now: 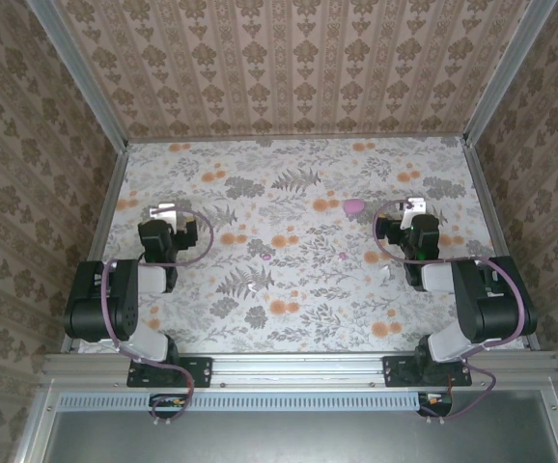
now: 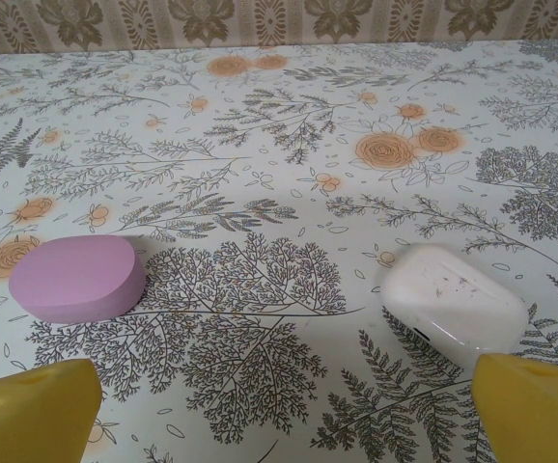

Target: Insert wireless bluetooth earbuds into charging case

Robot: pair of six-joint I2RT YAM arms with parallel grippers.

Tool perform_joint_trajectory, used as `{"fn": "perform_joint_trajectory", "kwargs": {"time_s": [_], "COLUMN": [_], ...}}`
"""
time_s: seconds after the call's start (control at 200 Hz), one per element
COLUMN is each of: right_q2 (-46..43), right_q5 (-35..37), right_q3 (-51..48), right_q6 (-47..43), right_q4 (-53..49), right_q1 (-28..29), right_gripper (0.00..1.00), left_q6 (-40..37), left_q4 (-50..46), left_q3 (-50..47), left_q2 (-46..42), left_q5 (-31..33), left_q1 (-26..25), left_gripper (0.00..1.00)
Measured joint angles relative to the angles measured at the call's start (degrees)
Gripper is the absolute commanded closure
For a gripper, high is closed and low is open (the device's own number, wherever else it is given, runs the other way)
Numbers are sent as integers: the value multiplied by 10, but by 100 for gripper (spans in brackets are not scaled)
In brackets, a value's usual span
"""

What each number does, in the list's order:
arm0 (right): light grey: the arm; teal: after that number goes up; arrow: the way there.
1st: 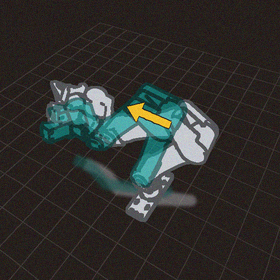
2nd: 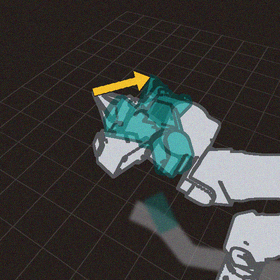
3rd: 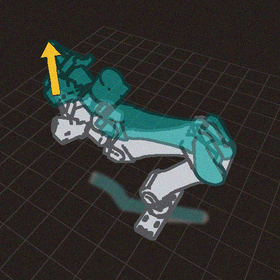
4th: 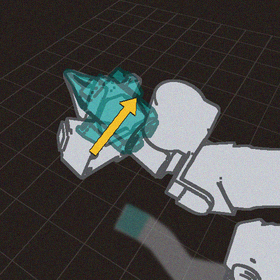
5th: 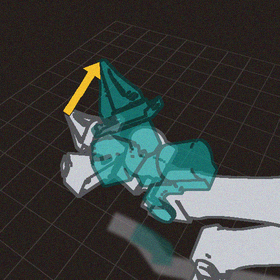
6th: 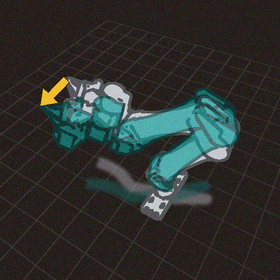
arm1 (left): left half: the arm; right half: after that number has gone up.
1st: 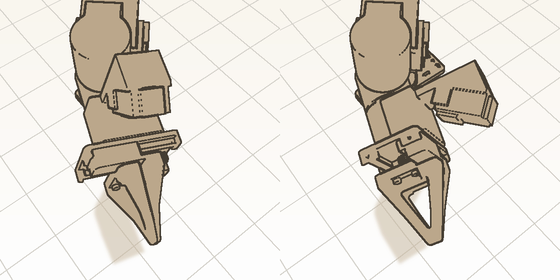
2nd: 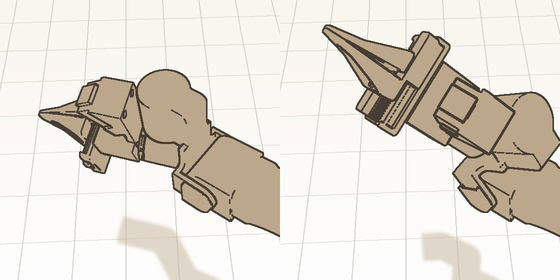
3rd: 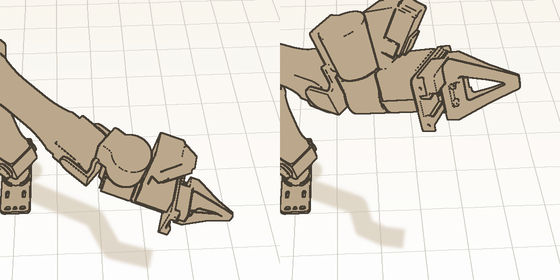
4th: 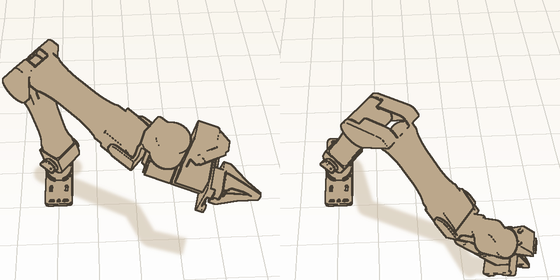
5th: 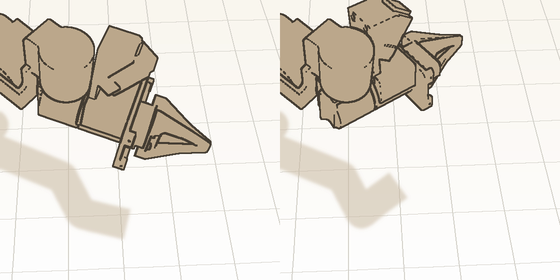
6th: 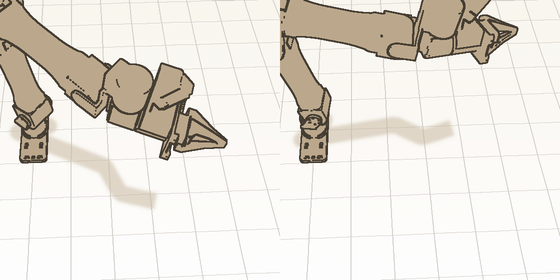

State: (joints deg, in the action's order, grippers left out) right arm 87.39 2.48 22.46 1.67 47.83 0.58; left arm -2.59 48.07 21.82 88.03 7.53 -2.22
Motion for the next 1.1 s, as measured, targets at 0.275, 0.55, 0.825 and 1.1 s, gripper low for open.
{"fn": "perform_joint_trajectory", "kwargs": {"time_s": [0.275, 0.55, 0.825, 1.1], "right_q2": [-29, -54, 18, 167], "right_q5": [1, -40, -181, -297], "right_q3": [22, 249, 346, 499], "right_q6": [3, 81, 121, 156], "right_q4": [-77, -384, -542, -626], "right_q1": [4, -16, -19, -19], "right_gripper": [0, 0, 13, 31], "left_q6": [33, 184, 243, 271], "left_q4": [-99, -323, -420, -452], "left_q3": [4, 80, 114, 114], "left_q2": [-129, -248, -250, -224], "left_q5": [9, 88, -74, -200], "left_q1": [8, 39, 57, 41], "left_gripper": [0, 0, 0, 0]}}
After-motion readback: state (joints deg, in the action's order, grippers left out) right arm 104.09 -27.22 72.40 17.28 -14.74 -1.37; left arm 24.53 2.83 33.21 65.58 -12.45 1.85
